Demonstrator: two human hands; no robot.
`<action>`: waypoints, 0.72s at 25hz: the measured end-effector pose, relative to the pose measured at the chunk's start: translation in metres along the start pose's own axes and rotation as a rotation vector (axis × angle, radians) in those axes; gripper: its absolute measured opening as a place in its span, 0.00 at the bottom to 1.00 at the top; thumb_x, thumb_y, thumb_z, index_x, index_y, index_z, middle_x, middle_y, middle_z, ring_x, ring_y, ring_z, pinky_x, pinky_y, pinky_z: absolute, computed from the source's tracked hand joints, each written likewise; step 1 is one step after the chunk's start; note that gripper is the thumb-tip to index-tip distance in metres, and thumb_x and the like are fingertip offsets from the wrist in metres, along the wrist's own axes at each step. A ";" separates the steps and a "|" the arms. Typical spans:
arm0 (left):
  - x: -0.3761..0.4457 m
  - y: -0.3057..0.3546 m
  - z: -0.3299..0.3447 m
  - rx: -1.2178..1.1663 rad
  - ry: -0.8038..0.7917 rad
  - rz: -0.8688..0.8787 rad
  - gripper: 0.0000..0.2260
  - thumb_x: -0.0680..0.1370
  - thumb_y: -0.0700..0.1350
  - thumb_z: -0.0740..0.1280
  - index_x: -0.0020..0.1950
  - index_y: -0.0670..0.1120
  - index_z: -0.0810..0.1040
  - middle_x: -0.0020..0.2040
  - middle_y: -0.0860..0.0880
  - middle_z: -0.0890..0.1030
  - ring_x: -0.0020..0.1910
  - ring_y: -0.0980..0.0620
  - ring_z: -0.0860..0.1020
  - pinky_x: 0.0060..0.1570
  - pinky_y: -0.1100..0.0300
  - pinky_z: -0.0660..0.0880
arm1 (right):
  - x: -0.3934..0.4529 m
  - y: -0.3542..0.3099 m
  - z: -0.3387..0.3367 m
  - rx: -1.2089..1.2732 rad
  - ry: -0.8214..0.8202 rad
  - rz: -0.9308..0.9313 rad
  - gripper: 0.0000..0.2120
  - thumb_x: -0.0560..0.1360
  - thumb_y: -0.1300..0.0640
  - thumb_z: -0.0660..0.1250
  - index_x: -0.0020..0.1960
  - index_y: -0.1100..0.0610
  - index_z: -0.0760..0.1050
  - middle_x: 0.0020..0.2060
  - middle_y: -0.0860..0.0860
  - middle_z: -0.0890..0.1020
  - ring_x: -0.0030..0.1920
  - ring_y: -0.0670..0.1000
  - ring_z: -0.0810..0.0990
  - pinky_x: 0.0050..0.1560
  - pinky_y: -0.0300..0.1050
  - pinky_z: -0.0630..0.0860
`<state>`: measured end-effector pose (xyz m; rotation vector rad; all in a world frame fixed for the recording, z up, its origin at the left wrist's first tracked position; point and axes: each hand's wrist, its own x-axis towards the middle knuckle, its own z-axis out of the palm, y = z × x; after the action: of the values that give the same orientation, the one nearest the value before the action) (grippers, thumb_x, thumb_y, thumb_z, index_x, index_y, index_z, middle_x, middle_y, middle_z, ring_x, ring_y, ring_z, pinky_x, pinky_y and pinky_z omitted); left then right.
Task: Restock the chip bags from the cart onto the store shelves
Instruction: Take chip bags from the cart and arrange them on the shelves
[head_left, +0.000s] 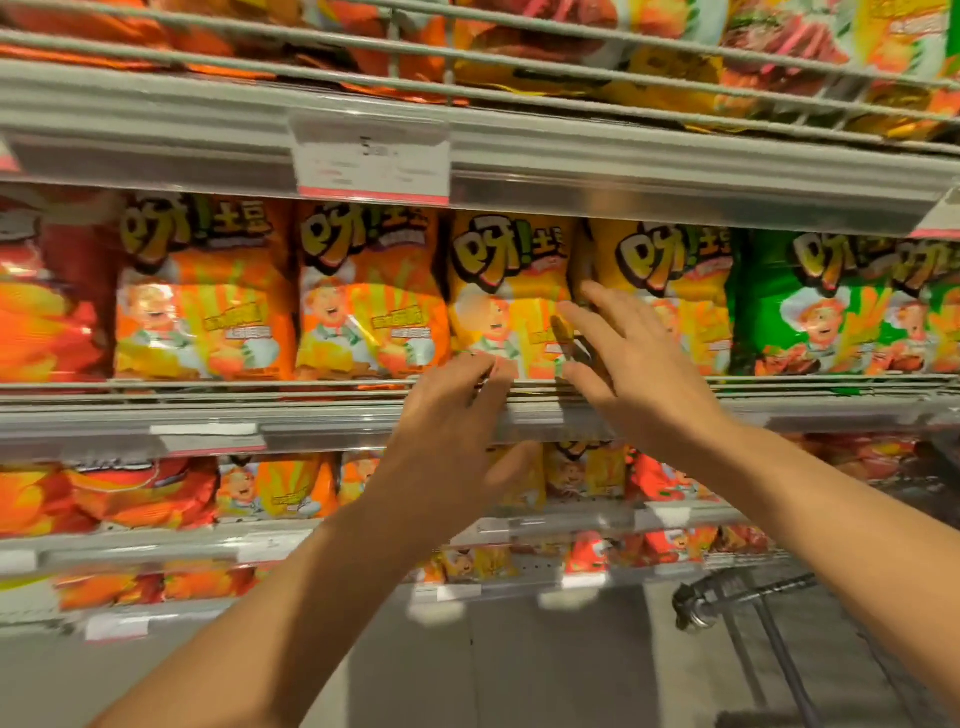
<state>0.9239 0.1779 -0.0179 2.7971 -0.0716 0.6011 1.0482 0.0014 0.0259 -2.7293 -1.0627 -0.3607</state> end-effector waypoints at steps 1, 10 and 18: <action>-0.005 -0.012 -0.008 0.052 0.045 -0.026 0.31 0.76 0.61 0.61 0.73 0.43 0.72 0.70 0.42 0.73 0.71 0.40 0.69 0.72 0.45 0.64 | 0.004 -0.015 0.002 0.054 -0.015 -0.032 0.28 0.82 0.47 0.62 0.79 0.49 0.62 0.81 0.53 0.59 0.80 0.55 0.56 0.77 0.54 0.56; -0.034 -0.098 -0.055 -0.022 -0.137 -0.116 0.36 0.79 0.64 0.61 0.82 0.51 0.53 0.83 0.48 0.48 0.81 0.48 0.50 0.78 0.49 0.48 | 0.050 -0.125 0.026 0.046 -0.052 -0.214 0.28 0.81 0.46 0.60 0.79 0.51 0.64 0.79 0.58 0.62 0.77 0.62 0.60 0.76 0.60 0.61; -0.087 -0.178 -0.095 0.230 -0.176 -0.275 0.34 0.80 0.66 0.56 0.82 0.52 0.52 0.82 0.47 0.50 0.81 0.48 0.48 0.77 0.40 0.45 | 0.039 -0.160 0.034 -0.192 -0.066 -0.101 0.26 0.77 0.47 0.69 0.72 0.57 0.75 0.71 0.64 0.73 0.67 0.68 0.73 0.62 0.65 0.75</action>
<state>0.8254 0.3748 -0.0164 2.9987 0.3629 0.3127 0.9716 0.1507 0.0192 -2.8798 -1.2479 -0.4101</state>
